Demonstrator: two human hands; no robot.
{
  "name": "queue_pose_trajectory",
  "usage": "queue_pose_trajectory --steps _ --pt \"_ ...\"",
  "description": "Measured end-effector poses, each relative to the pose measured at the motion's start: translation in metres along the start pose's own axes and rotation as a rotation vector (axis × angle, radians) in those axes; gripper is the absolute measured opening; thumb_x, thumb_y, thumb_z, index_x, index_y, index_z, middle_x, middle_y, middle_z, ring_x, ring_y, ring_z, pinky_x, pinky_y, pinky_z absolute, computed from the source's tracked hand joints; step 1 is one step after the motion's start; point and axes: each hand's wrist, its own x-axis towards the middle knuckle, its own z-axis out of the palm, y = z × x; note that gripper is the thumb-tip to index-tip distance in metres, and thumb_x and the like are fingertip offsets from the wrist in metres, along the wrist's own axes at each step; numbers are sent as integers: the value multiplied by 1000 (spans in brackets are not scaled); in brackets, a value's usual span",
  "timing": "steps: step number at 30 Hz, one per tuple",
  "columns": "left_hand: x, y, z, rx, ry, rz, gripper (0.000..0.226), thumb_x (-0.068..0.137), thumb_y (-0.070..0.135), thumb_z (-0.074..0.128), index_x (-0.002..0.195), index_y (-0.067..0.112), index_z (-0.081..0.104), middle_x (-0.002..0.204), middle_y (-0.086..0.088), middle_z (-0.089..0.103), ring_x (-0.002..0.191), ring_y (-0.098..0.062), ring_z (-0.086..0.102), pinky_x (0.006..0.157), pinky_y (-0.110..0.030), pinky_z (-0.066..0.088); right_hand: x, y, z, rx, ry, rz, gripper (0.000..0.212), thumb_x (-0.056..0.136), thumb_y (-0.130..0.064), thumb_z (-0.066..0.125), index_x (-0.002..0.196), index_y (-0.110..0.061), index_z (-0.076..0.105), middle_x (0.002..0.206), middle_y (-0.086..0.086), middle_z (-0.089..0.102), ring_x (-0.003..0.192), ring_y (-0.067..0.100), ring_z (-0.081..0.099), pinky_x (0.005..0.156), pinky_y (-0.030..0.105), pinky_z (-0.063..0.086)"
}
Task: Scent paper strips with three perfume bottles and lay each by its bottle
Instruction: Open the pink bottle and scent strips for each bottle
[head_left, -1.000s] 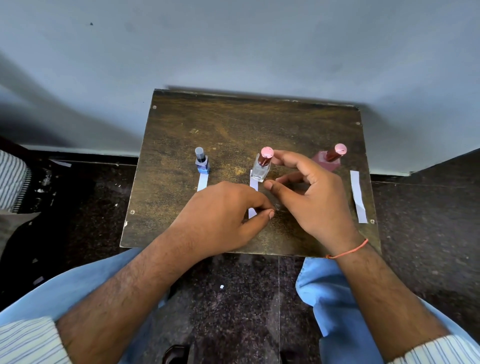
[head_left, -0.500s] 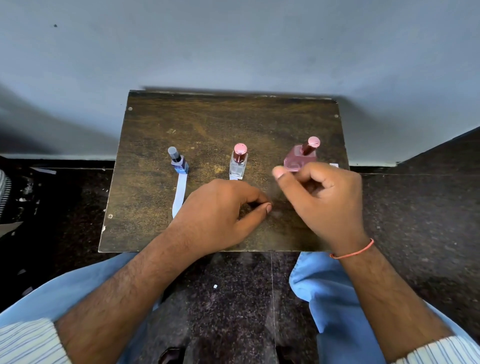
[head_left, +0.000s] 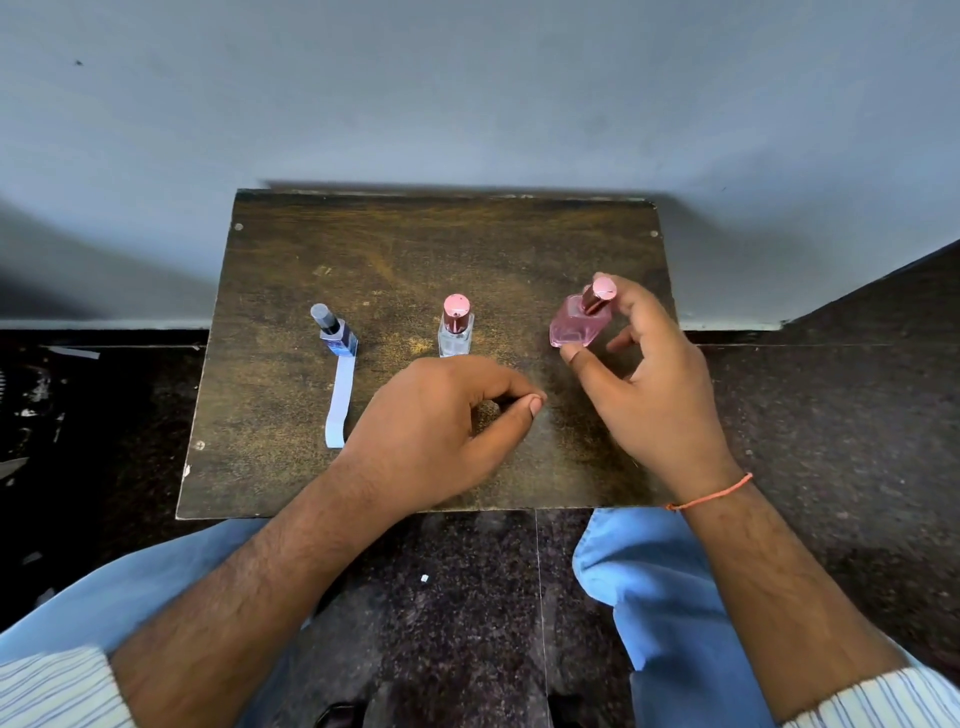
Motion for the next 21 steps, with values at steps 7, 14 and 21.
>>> queue_pose_trajectory --steps 7,14,21 --pt "1 3 -5 -77 117 57 19 100 28 74 119 30 79 96 19 76 58 -12 64 58 -20 51 1 -4 -2 50 16 23 36 91 -29 85 124 -36 73 101 -28 74 74 11 65 74 18 53" --pt "0 5 -7 -267 112 27 58 101 27 73 155 21 52 77 13 74 46 -8 57 54 -16 42 -5 -19 0 287 -201 -55 27 81 -44 85 108 -41 78 86 -15 76 69 15 67 64 40 58" --pt "0 1 -12 -319 113 5 28 100 29 76 127 23 77 53 9 61 44 -2 48 49 -18 39 -9 -23 2 305 -354 -170 28 82 -28 86 109 -20 83 82 -8 72 69 20 64 54 36 48"
